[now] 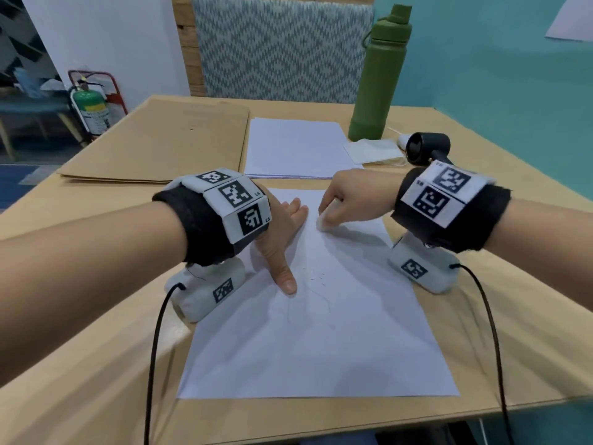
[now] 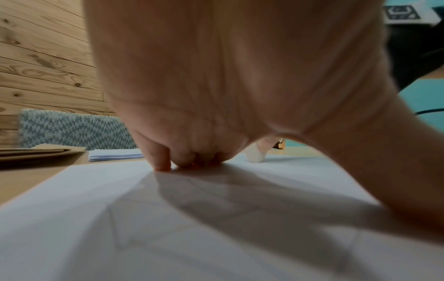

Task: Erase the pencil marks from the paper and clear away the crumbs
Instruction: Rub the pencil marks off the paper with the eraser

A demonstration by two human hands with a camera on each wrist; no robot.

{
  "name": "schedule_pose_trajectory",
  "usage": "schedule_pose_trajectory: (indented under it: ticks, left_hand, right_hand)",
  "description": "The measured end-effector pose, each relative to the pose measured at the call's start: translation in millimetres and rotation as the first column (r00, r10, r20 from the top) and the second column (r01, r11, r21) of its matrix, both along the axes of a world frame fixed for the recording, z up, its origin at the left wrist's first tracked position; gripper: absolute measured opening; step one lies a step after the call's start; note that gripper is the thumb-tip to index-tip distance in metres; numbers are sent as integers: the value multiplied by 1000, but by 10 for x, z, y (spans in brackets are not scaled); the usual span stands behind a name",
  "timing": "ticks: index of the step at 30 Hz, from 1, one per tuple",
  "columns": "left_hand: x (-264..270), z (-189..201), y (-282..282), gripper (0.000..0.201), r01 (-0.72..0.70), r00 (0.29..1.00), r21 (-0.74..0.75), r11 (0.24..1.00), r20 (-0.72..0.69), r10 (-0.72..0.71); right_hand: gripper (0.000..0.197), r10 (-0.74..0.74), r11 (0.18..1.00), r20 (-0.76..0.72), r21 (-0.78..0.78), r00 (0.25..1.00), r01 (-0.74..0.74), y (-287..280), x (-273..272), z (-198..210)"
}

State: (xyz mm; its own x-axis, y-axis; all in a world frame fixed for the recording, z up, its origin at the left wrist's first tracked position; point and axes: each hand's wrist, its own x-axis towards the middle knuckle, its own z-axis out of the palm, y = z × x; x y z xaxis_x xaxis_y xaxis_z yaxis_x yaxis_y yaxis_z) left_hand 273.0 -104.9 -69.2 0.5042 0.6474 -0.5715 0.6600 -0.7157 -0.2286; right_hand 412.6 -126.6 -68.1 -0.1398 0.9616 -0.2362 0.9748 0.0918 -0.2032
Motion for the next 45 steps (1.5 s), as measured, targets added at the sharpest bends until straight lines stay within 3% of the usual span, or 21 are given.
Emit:
schedule_pose_trajectory:
  ticks: [2, 6, 12, 18, 24, 28, 30, 34, 36, 38, 40, 42, 45]
  left_hand:
    - [1, 0, -1, 126, -1, 1000, -6, 1000, 4, 1]
    - [8, 7, 1, 128, -16, 1000, -20, 1000, -25, 16]
    - [11, 8, 4, 129, -18, 999, -9, 1000, -41, 18]
    - [26, -6, 8, 130, -17, 998, -11, 1000, -61, 17]
    - [9, 11, 1, 129, -8, 999, 14, 1000, -54, 9]
    - [15, 3, 4, 130, -23, 999, -4, 1000, -49, 22]
    - [22, 4, 6, 130, -21, 998, -1, 1000, -55, 21]
    - [22, 9, 3, 130, -3, 999, 11, 1000, -50, 4]
    - [22, 12, 1, 129, -1, 999, 16, 1000, -50, 2]
    - [23, 10, 6, 129, -6, 998, 10, 1000, -55, 6]
    - [23, 8, 13, 130, -12, 998, -2, 1000, -59, 12]
    - [20, 7, 15, 129, -10, 998, -5, 1000, -65, 9]
    - [17, 9, 10, 129, 6, 998, 5, 1000, -55, -5]
  right_hand:
    - [23, 52, 999, -8, -1, 999, -52, -96, -65, 3]
    - [27, 160, 974, -26, -161, 987, -162, -261, -143, 11]
    - [29, -1, 999, 90, 32, 996, -2, -61, 19, 33]
    - [22, 132, 974, 15, -185, 991, -127, -289, -69, 49]
    - [18, -25, 999, 68, 42, 997, 23, -82, -25, 39]
    - [26, 111, 983, 34, -151, 993, -104, -268, -80, 28]
    - [30, 105, 968, 10, -232, 994, -100, -250, -54, 69]
    - [36, -38, 990, 35, -132, 999, 42, -5, 69, 62]
    - [26, -65, 996, 25, -64, 998, 67, -4, 58, 45]
    - [20, -7, 997, 36, -72, 999, 9, -111, 4, 38]
    - [24, 71, 978, 17, -197, 997, -66, -253, -49, 31]
    - [29, 59, 958, -13, -280, 998, -61, -303, -39, 66]
    - [22, -81, 987, 38, -138, 996, 85, -142, 75, 94]
